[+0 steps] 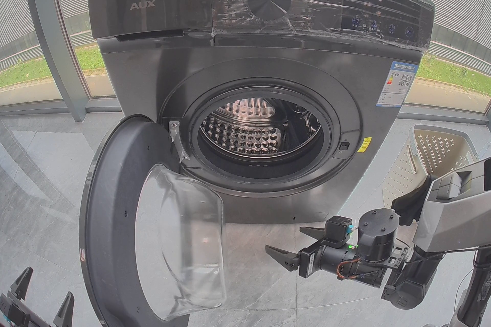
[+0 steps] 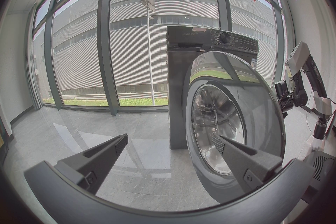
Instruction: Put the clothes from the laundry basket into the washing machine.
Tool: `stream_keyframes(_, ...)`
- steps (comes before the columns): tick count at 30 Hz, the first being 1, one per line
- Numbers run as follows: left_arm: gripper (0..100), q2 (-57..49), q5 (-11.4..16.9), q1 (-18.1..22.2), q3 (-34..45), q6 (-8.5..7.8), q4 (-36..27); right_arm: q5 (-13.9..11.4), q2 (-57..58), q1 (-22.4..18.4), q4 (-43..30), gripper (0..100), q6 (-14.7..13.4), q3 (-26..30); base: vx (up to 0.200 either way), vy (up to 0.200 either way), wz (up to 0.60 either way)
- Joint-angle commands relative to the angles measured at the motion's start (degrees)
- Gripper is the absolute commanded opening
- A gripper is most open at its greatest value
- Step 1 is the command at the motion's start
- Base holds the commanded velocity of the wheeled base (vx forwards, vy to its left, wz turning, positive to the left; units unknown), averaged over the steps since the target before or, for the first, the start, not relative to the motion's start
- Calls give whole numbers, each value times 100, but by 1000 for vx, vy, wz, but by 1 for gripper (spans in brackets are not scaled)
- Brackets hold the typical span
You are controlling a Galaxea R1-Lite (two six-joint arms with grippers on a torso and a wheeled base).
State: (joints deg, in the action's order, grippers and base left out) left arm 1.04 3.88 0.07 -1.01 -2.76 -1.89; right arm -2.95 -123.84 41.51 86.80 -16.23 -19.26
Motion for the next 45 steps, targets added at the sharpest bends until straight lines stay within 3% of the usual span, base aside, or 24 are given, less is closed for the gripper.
stream_keyframes(1,100,-104,-1,1,101,-6,-4,-39,-52,-11,-339,100,14,-368,0,0,0)
stream_keyframes(10,100,-104,-1,1,101,-6,4,-136,-35,112,-1235,100,14,-1176,0,0,0)
stream_keyframes(20,100,-104,-10,1,101,-23,4,-215,-369,138,-1385,100,14,-1633,-60,0,0)
stream_keyframes(26,100,-104,-1,1,101,-15,4,-206,-527,525,-1771,100,-3,-2099,0,0,0)
stream_keyframes(34,100,-104,-1,1,101,-15,-4,-118,-826,876,-1701,100,-74,-2635,0,0,0)
stream_keyframes(37,100,-104,-1,1,101,-15,4,31,-966,982,-1587,100,-311,-2925,0,0,0)
stream_keyframes(45,100,-104,-1,1,101,-15,4,66,-861,841,-1332,100,-381,-2802,0,0,0)
